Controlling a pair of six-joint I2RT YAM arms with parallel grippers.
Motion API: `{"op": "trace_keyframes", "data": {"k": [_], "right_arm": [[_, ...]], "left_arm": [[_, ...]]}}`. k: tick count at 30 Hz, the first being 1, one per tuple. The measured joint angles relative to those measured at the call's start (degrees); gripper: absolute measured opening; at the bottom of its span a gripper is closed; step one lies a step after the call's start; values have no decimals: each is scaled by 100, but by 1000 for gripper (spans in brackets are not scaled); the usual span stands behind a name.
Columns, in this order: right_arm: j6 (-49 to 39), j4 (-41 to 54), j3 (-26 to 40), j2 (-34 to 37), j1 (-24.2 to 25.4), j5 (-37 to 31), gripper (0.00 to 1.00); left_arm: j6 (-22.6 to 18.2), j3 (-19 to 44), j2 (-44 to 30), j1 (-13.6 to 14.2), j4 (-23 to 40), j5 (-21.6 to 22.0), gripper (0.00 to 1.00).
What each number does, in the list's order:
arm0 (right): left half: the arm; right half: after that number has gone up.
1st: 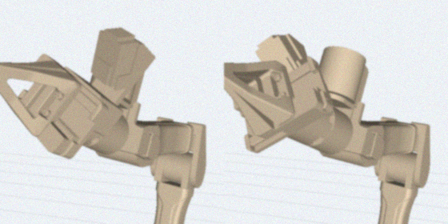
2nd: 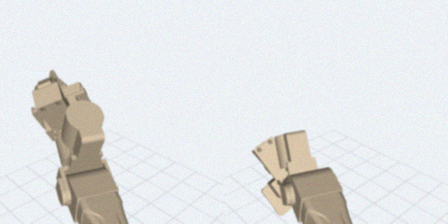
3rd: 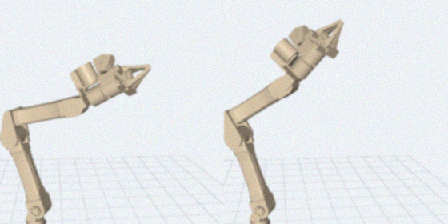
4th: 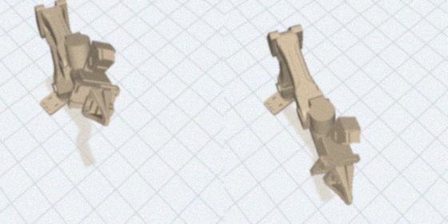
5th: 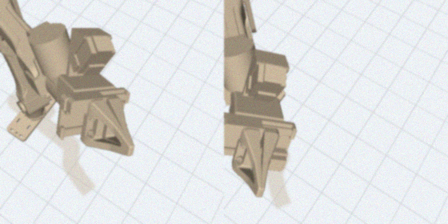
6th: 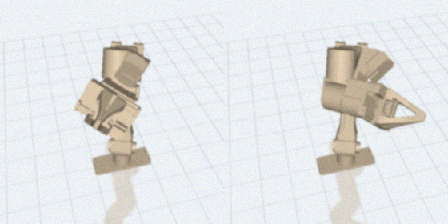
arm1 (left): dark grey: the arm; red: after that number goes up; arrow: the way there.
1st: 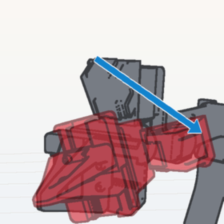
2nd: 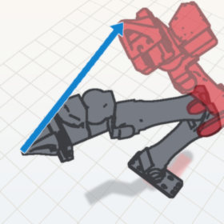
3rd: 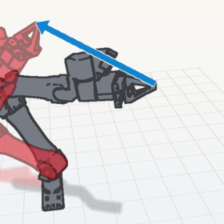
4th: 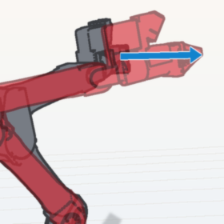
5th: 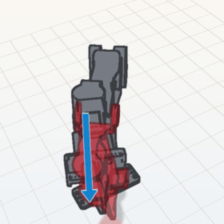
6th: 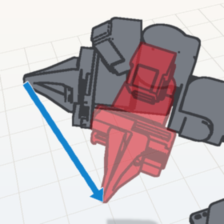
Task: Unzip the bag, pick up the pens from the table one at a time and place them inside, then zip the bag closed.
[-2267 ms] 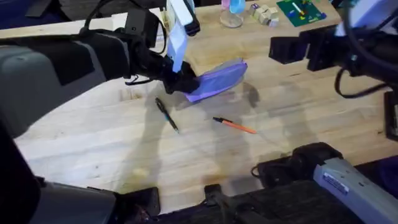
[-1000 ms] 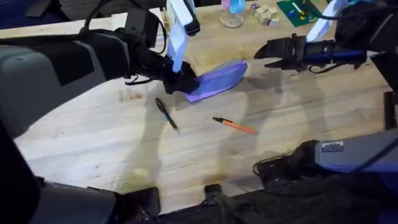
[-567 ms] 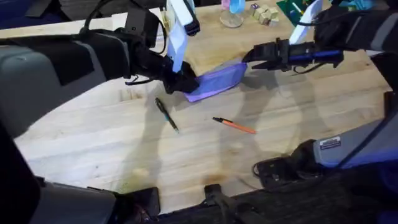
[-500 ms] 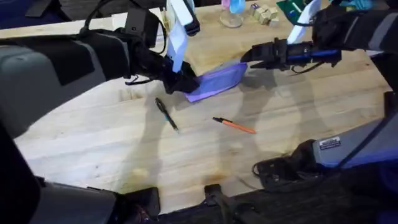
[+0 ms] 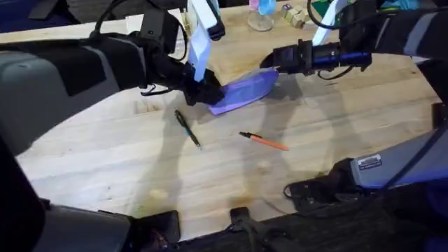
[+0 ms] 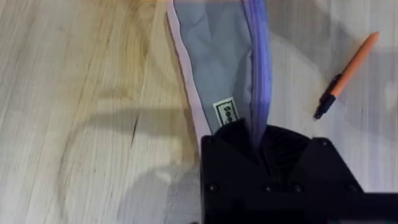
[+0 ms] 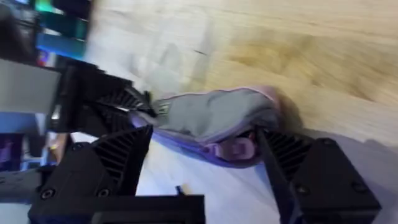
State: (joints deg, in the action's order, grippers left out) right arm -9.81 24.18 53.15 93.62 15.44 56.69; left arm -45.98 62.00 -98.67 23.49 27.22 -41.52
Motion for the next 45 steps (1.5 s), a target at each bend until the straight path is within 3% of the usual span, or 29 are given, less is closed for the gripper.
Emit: {"op": "trace_keyframes", "data": {"k": [9, 17, 30, 45], "right_arm": [[271, 42, 0, 0, 55, 769, 996], [336, 738, 232, 0, 59, 925, 996], [-162, 2738, 1092, -593, -30, 110, 996], [-645, 3886, 1866, -984, -417, -670, 995]], "left_arm": [[0, 0, 0, 0, -1, 17, 43], [0, 0, 0, 0, 13, 17, 42], [0, 0, 0, 0, 22, 13, 42], [-7, 0, 0, 11, 2, -2, 42]]}}
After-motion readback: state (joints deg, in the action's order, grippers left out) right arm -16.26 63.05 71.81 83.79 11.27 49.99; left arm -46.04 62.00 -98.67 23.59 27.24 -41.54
